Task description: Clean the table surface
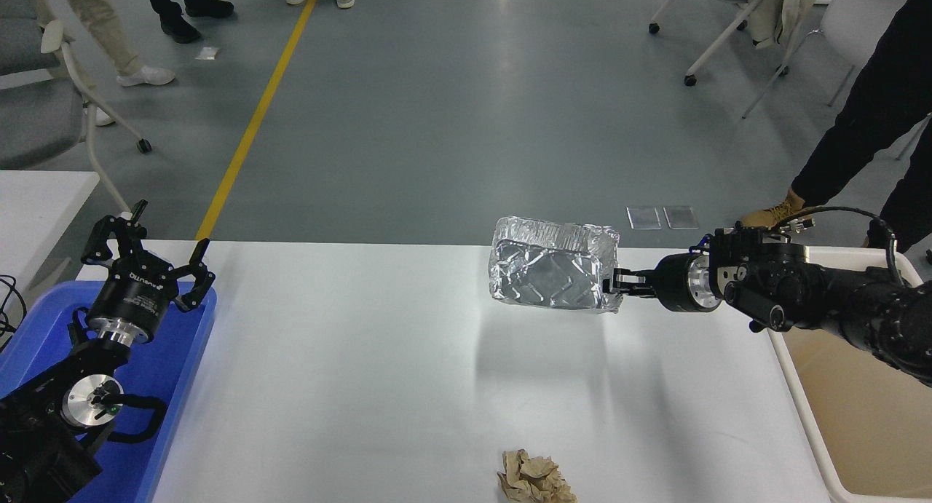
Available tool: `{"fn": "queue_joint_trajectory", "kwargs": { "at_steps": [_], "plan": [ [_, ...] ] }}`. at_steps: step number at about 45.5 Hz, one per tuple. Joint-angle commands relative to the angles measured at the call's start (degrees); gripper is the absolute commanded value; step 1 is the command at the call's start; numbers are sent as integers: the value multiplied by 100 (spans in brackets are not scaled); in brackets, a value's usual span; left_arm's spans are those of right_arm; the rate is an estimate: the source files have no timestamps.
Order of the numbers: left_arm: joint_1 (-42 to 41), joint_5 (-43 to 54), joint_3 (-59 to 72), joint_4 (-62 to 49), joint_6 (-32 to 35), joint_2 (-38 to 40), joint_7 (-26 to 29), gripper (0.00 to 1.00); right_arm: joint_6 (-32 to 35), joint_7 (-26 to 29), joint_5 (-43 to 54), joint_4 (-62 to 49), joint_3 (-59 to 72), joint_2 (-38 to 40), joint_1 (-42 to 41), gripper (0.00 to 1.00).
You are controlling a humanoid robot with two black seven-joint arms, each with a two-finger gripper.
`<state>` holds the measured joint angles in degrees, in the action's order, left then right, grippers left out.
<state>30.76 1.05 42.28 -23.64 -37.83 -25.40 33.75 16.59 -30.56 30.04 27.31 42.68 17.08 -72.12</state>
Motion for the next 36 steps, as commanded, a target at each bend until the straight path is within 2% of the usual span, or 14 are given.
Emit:
{"fn": "queue_joint_trajectory", "kwargs": {
  "at_steps": [1, 15, 36],
  "plan": [
    [0, 0, 0, -1, -5, 0, 0, 100, 372, -178, -7, 344, -163, 726, -636, 0],
    [0, 0, 0, -1, -5, 0, 0, 100, 530, -187, 45, 854, -374, 1298, -1111, 0],
    [0, 0, 0, -1, 4, 0, 0, 100, 917, -187, 54, 846, -612, 1773, -1367, 0]
  ]
}}
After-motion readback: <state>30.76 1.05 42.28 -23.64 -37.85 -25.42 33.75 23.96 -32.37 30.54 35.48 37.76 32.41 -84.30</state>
